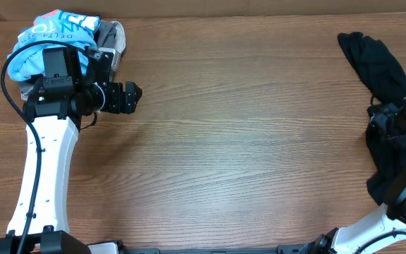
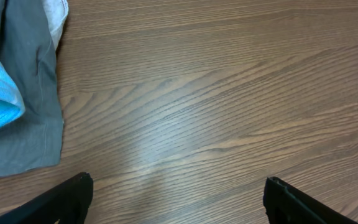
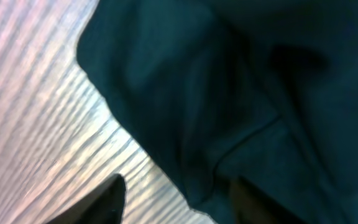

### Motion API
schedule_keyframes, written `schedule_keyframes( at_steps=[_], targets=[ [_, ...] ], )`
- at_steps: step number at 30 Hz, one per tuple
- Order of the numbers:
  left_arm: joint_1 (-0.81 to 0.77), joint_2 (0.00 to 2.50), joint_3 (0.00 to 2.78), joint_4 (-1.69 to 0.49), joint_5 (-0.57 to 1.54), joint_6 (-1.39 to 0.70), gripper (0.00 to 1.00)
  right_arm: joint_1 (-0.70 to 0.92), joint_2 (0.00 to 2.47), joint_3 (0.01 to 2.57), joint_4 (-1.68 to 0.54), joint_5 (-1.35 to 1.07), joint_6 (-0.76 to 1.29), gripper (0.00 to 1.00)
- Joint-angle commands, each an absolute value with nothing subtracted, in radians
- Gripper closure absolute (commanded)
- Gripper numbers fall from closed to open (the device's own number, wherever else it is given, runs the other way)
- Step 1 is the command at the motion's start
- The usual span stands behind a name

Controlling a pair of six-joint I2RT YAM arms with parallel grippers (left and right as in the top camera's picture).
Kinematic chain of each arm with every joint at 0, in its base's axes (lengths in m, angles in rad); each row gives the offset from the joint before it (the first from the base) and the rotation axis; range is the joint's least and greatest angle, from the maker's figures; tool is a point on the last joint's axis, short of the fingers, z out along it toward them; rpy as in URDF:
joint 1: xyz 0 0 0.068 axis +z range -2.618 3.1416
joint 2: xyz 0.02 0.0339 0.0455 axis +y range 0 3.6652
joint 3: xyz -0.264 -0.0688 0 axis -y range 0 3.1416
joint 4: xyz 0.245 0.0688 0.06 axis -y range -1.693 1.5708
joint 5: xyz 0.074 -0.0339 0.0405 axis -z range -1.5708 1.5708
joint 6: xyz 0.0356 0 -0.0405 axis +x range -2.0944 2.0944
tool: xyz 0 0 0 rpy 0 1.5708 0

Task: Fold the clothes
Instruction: 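Reach the right gripper to the black shirt and grasp it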

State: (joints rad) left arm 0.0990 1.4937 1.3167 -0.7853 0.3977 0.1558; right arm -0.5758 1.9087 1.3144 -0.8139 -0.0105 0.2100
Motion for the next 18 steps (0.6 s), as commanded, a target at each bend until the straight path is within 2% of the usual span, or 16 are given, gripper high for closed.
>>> schedule_keyframes(
  at_steps=[1,7,10,12,17,18],
  targets=[
    [0.102,1.504,1.342,-0.781,0.419,0.142,0.14,-0.580,1.945,1.263,-0.777,-0.001,0.215,0.48],
    [0.102,1.504,1.342,-0.781,0.419,0.142,0.18,-0.580,1.946,1.229,-0.742,0.000,0.218,0.58],
    [0.102,1.504,1.342,-0.781,0.419,0.142,0.27,-0.580,1.946,1.229,-0.730,-0.001,0.218,0.74],
    [0.102,1.504,1.342,-0.777,0.416,0.142,0.35,-0.580,1.946,1.229,-0.730,-0.001,0.223,0.94],
    [0.105,1.503,1.343,-0.730,0.416,0.138,0.78,-0.550,1.942,1.240,-0.745,-0.090,0.229,0.96],
    [0.106,1.503,1.346,-0.717,0.416,0.126,0.82,-0.536,1.936,1.250,-0.762,-0.092,0.229,0.96]
  ],
)
